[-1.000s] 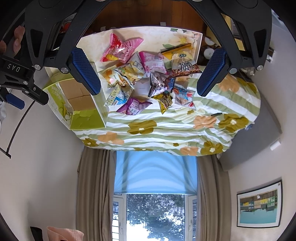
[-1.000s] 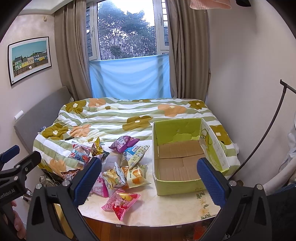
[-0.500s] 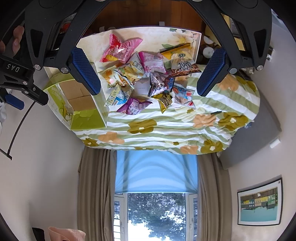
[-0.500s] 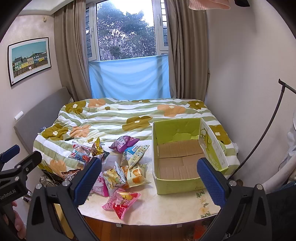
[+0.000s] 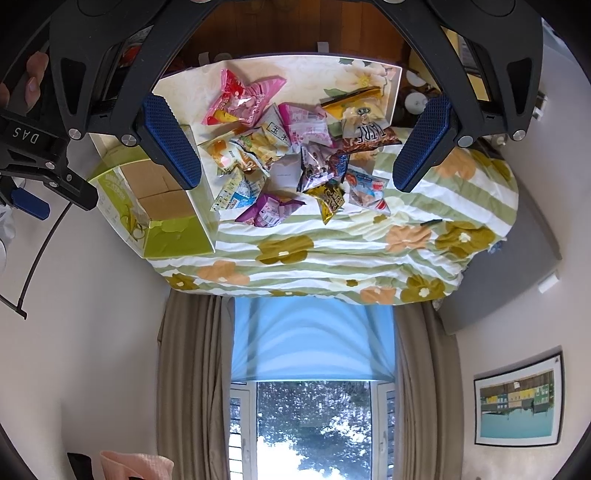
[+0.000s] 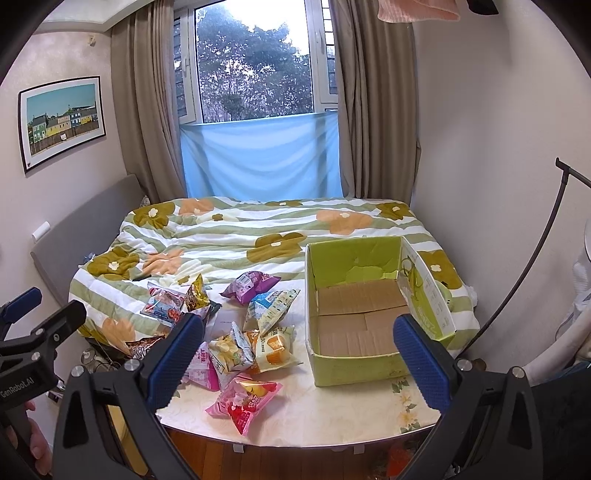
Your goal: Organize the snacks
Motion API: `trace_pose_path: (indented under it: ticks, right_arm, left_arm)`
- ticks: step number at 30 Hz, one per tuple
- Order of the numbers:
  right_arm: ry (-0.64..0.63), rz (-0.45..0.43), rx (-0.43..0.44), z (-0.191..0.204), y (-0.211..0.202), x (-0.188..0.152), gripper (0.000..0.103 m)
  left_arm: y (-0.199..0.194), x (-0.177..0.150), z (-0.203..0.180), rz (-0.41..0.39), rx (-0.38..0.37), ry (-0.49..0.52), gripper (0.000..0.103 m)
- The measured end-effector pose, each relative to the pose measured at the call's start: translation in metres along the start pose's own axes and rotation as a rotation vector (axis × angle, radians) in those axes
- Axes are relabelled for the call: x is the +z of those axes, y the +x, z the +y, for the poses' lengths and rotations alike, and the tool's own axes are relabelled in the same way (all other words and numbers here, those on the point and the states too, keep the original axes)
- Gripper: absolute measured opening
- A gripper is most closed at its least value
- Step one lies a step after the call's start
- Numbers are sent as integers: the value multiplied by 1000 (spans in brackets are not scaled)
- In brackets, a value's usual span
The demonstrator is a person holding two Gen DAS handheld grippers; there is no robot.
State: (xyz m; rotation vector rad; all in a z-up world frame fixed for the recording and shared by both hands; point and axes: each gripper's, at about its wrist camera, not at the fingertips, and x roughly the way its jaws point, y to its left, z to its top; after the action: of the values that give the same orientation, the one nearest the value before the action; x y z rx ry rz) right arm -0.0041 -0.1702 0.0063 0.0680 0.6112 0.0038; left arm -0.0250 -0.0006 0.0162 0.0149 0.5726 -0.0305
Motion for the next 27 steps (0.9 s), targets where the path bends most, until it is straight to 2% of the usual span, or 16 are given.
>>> trace_pose_path:
  ticks: [7,11,19,23,27]
  right_arm:
    - [-4,7,21,-3,1,-2,103]
    - [-12,41,58,-3,9,-11,103]
    - [-33,177,172,-2,49,-51,103]
    - [-9,257,197,2,73,-71,103]
    - [34,327,208,8,101,-91,103]
  left_arm:
    - [-3,-4,0,-5,-4,-14,102]
    - [-2,-19,4,20,-10,-47,102]
    - [22,-61,13,123,43,-109,102]
    - [50,-83,23,198,55,-110,102]
    - [83,-97,34,239,35,-133,102]
